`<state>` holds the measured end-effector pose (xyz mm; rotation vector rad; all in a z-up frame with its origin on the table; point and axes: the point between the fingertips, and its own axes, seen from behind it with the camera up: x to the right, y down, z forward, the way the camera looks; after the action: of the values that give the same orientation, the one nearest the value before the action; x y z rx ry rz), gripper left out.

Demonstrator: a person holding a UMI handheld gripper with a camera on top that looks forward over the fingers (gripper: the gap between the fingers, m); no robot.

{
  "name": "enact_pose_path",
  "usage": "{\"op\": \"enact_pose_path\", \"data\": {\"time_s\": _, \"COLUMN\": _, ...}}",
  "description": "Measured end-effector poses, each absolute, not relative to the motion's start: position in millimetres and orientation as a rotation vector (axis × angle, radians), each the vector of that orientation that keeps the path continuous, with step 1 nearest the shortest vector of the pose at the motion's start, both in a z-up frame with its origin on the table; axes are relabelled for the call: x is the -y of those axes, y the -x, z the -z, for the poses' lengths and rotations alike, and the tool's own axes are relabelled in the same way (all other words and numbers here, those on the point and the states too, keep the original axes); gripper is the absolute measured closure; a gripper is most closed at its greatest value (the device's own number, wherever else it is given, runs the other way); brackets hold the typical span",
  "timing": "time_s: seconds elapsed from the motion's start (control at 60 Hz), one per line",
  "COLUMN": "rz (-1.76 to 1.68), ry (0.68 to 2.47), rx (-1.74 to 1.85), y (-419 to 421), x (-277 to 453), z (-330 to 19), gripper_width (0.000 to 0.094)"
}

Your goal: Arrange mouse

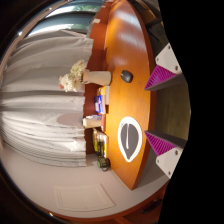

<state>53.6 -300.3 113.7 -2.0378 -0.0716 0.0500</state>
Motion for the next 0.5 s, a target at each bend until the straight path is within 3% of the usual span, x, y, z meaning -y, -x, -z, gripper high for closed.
{"op": "enact_pose_path", "data": {"time_s": 0.233, "rz": 0.016, "ry": 2.154, "rx": -0.002, "y": -126.4, "x": 300.3, "z": -60.5, "gripper_width": 0.015}}
{"op": "enact_pose_path", "data": {"time_s": 0.5, "rz": 0.038, "ry": 2.211, "rx": -0.038, "y": -189.9, "x": 216.1, "z": -16.8, "gripper_width": 0.0166}}
